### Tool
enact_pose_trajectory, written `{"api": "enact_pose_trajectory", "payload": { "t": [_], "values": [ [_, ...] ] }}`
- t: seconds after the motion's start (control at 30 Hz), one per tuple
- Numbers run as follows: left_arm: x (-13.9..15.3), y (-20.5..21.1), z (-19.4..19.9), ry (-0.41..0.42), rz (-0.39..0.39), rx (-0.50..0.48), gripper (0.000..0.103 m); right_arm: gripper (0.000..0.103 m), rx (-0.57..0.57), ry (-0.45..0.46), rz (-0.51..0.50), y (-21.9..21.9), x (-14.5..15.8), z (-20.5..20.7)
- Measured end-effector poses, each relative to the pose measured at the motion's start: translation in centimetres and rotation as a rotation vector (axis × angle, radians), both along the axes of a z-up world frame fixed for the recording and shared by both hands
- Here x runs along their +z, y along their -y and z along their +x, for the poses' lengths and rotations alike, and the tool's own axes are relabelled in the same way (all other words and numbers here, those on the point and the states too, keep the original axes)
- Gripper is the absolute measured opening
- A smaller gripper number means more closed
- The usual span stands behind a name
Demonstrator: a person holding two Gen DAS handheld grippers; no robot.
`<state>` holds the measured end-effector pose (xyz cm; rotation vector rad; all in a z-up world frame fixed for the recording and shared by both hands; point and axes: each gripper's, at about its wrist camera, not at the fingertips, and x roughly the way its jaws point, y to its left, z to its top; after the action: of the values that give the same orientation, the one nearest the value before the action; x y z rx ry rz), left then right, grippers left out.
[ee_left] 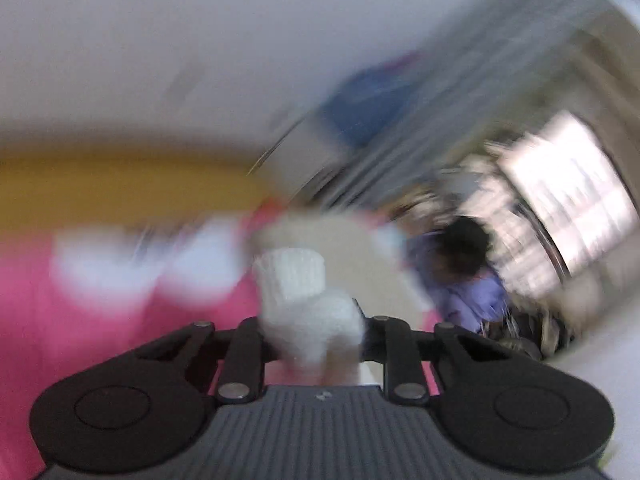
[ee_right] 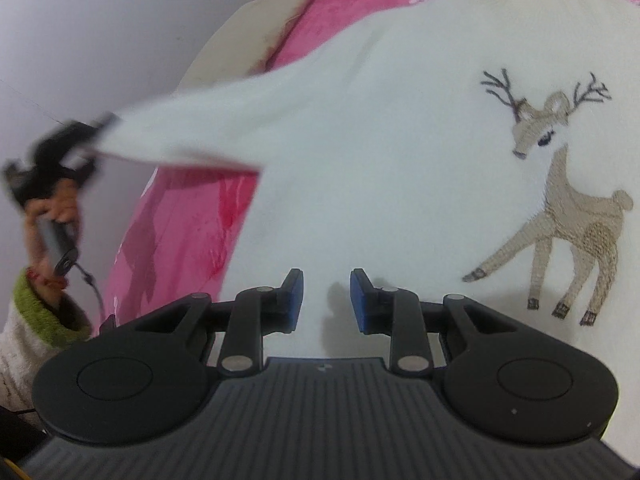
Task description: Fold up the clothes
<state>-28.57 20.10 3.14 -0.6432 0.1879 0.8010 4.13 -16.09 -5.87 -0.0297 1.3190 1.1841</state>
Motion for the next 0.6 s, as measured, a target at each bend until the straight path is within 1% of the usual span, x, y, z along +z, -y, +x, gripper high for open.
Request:
{"api": "enact_pose_trajectory", "payload": {
  "t": [0.07, 0.1, 0.13, 0.17, 0.2, 0.23, 0.27, 0.3, 0.33, 0.37, 0.4, 0.43, 0.47, 0.5, 0.53, 0.57, 0.6],
  "values": [
    [2.0, 4.7, 0.8, -0.114, 0.317, -0.072, 0.024, 0.025, -0.006, -0.010, -0.002, 0.2, -0.5, 0.3],
    [2.0, 6.1, 1.1, -0.157, 0.385, -0.090, 0.026, 0.025, -0.010, -0.017, -0.003, 0.2, -0.7, 0.5],
    [1.6, 7.2, 1.3, -0.196, 0.425, -0.103, 0.029, 0.025, -0.013, -0.024, -0.004, 0.3, -1.0, 0.7],
    [0.8, 7.4, 1.5, -0.228, 0.409, -0.103, 0.029, 0.025, -0.016, -0.032, -0.006, 0.3, -1.2, 0.8],
    [-0.3, 6.8, 1.5, -0.249, 0.359, -0.087, 0.030, 0.025, -0.019, -0.040, -0.009, 0.3, -1.5, 1.0],
    [-1.8, 5.8, 1.4, -0.269, 0.301, -0.052, 0.031, 0.025, -0.021, -0.048, -0.011, 0.3, -1.8, 1.1],
    [-3.9, 4.5, 1.4, -0.309, 0.263, -0.011, 0.033, 0.025, -0.019, -0.053, -0.013, 0.3, -2.0, 1.1],
    [-5.9, 3.0, 1.2, -0.359, 0.199, 0.030, 0.041, 0.025, -0.018, -0.057, -0.015, 0.3, -2.2, 1.2],
    [-8.0, 1.3, 1.0, -0.409, 0.123, 0.070, 0.042, 0.025, -0.015, -0.059, -0.019, 0.3, -2.2, 1.2],
    [-9.4, -0.1, 0.0, -0.382, 0.020, 0.097, 0.042, 0.025, -0.012, -0.060, -0.020, 0.4, -2.2, 1.2],
    [-10.6, -1.4, -1.3, -0.329, -0.091, 0.120, 0.049, 0.025, -0.008, -0.060, -0.021, 0.6, -2.2, 1.1],
    [-11.0, -2.1, -2.4, -0.264, -0.160, 0.152, 0.058, 0.025, -0.003, -0.054, -0.021, 0.8, -2.1, 1.1],
    [-11.2, -2.4, -3.5, -0.195, -0.214, 0.187, 0.060, 0.026, 0.001, -0.047, -0.021, 1.0, -2.0, 1.1],
    [-11.2, -2.8, -4.3, -0.153, -0.242, 0.209, 0.060, 0.027, 0.004, -0.037, -0.026, 1.2, -2.0, 1.1],
    [-11.2, -3.1, -4.6, -0.133, -0.260, 0.225, 0.059, 0.028, 0.002, -0.031, -0.034, 1.3, -2.1, 1.1],
    [-11.0, -3.4, -4.7, -0.123, -0.269, 0.241, 0.056, 0.028, -0.005, -0.035, -0.040, 1.6, -2.4, 1.2],
    [-10.5, -3.4, -4.7, -0.117, -0.259, 0.252, 0.050, 0.028, -0.012, -0.040, -0.046, 1.7, -2.6, 1.3]
  ]
}}
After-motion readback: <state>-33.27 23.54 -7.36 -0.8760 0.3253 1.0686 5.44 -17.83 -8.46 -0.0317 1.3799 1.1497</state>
